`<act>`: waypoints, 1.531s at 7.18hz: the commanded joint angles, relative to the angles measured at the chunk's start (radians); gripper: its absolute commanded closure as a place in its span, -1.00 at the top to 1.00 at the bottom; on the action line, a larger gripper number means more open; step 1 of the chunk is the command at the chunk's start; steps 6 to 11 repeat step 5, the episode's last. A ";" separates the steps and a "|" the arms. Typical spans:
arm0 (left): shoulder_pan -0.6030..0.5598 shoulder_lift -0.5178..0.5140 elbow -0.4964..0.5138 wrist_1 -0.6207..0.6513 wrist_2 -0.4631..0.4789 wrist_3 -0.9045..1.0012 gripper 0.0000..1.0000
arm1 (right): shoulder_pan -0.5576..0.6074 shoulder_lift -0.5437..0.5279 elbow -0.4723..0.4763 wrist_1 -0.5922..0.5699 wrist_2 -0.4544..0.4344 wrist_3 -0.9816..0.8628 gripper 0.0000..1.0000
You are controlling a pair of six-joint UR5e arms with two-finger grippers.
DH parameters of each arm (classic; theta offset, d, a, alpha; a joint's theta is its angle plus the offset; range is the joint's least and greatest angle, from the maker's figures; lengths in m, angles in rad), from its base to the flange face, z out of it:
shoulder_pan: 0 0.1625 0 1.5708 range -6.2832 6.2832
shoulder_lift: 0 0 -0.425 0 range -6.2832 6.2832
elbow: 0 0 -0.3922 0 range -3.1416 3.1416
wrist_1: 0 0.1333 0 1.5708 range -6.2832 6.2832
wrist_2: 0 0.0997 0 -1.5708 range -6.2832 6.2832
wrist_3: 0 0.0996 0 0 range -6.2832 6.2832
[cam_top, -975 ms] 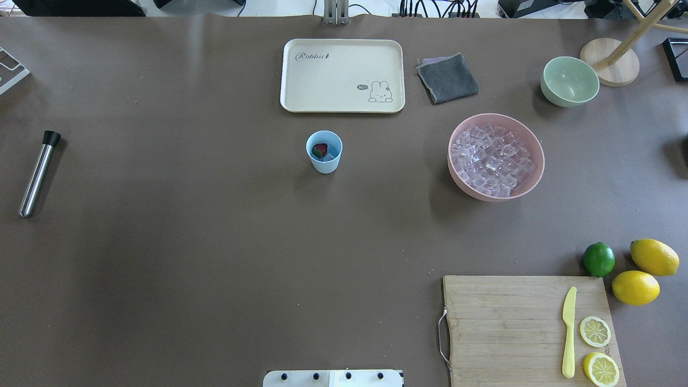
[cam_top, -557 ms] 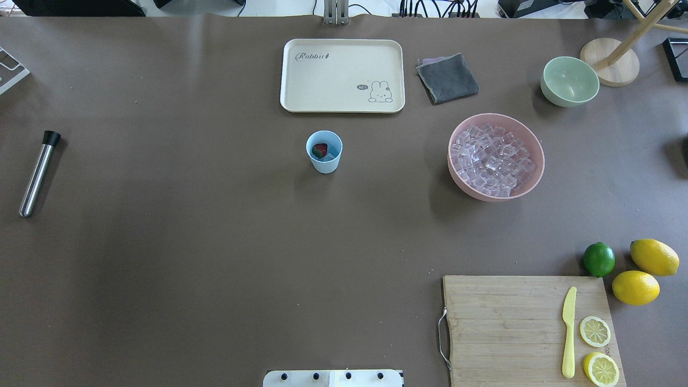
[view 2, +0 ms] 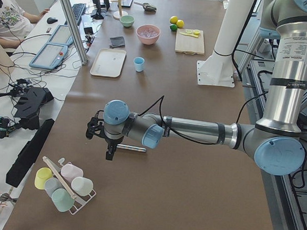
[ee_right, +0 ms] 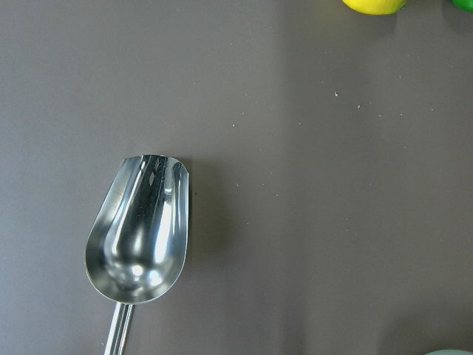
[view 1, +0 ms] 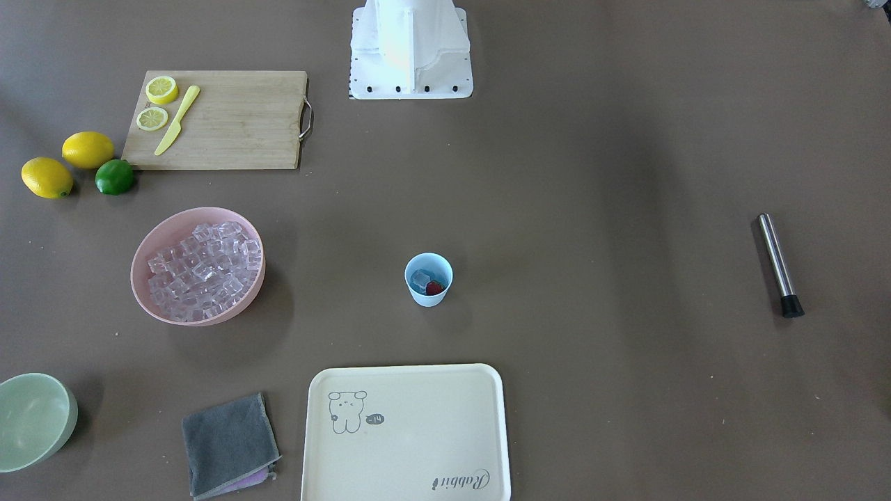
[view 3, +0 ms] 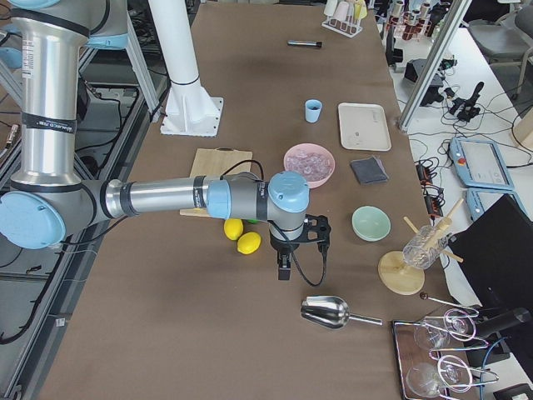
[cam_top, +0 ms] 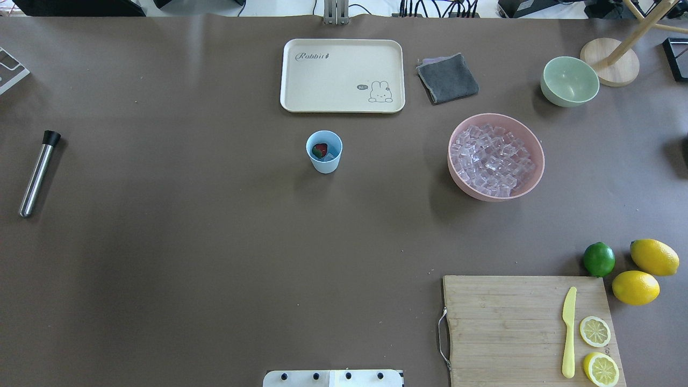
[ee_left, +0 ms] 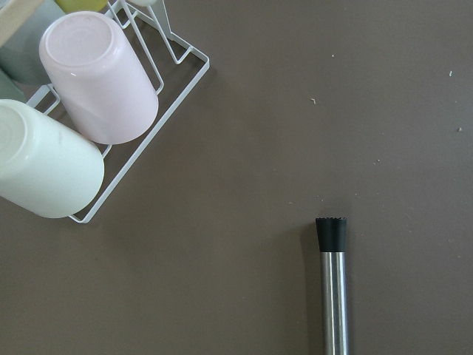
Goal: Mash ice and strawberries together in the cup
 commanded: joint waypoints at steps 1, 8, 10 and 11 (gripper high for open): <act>-0.001 0.000 0.000 0.000 -0.005 -0.001 0.97 | -0.036 0.029 -0.022 0.015 -0.003 0.006 0.99; -0.001 0.000 0.003 0.000 -0.005 -0.003 0.97 | -0.044 0.085 -0.137 0.081 0.000 0.009 0.99; -0.001 0.000 0.003 0.000 -0.005 -0.003 0.97 | -0.044 0.085 -0.137 0.081 0.000 0.009 0.99; -0.001 0.000 0.003 0.000 -0.005 -0.003 0.97 | -0.044 0.085 -0.137 0.081 0.000 0.009 0.99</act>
